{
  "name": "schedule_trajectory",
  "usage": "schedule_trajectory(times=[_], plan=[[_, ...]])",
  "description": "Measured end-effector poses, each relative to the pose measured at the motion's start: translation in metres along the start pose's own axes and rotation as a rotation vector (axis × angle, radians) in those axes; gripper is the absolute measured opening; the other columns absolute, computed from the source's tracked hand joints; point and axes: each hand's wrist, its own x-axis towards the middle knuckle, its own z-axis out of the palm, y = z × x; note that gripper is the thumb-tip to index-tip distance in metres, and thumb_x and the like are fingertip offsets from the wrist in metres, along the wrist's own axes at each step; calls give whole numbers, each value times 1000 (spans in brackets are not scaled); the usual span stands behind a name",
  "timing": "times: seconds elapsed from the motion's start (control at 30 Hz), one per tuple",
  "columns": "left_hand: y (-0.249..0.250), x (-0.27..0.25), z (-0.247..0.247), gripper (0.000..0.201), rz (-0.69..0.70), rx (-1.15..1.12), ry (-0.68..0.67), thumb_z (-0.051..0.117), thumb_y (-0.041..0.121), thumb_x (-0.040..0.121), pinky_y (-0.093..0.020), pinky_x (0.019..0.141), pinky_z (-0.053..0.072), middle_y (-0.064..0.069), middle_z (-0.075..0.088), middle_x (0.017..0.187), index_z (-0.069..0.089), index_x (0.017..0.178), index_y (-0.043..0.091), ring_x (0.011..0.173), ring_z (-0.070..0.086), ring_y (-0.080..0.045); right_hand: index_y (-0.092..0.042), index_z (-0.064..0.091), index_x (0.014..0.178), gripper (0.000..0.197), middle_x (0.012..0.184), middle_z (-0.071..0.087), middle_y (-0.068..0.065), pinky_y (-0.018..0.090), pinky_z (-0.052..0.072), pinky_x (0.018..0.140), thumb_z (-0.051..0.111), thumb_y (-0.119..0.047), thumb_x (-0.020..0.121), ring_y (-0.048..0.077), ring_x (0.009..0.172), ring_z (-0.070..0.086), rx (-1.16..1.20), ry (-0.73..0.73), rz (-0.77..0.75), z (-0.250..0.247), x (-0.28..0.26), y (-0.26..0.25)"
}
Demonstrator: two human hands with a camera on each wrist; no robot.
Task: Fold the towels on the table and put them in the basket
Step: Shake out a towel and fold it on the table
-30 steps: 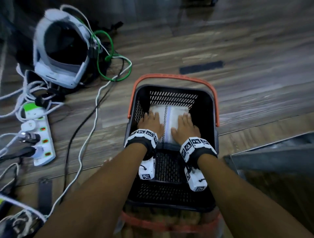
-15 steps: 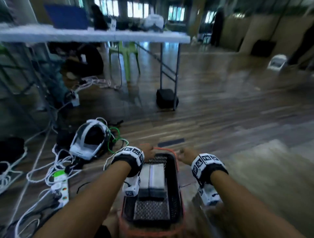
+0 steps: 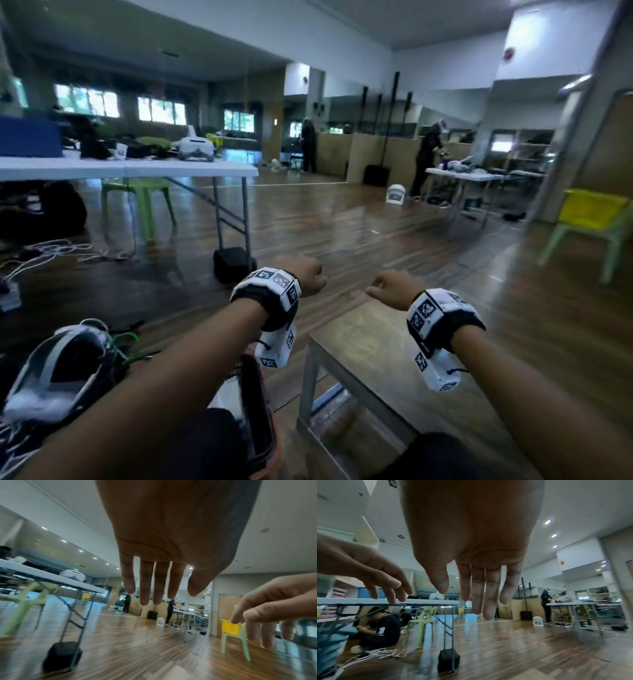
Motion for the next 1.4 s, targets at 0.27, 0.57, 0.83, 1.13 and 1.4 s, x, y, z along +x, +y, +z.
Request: schedule_trajectory(times=[0.27,0.57,0.83,1.13,1.4], plan=[[120,1,-3,38,316,-40,3,44,41,94,-33,83,45,-10,61,118,58,115,13,107,57,-28,-16,67,97,28,109,67,4,35,49,87,54,-40,90,22,101,61,44,108,270,-28,-111,83],[254,-18,26,41,645,-150,-64,45,36,96,-29,87,40,-11,57,126,52,125,9,116,51,-28,-4,68,106,32,114,66,9,22,34,71,52,-30,94,24,103,60,51,180,603,-39,-248,149],[344,-45,54,39,858,-157,-95,46,34,95,-30,83,42,-12,60,122,57,122,8,112,54,-29,-20,67,104,30,113,67,2,33,49,84,54,-43,89,20,100,61,1,192,865,-29,-345,197],[406,-55,118,34,975,-105,-278,44,34,94,-30,67,40,-12,65,103,59,102,5,80,54,-26,-13,68,104,28,110,68,7,28,43,81,56,-33,89,22,102,61,131,175,956,25,-394,241],[431,-40,201,37,974,-59,-374,46,34,95,-31,84,42,-11,58,125,56,121,9,112,54,-29,-16,64,107,27,110,67,3,33,46,92,56,-34,88,19,104,59,247,88,941,105,-374,297]])
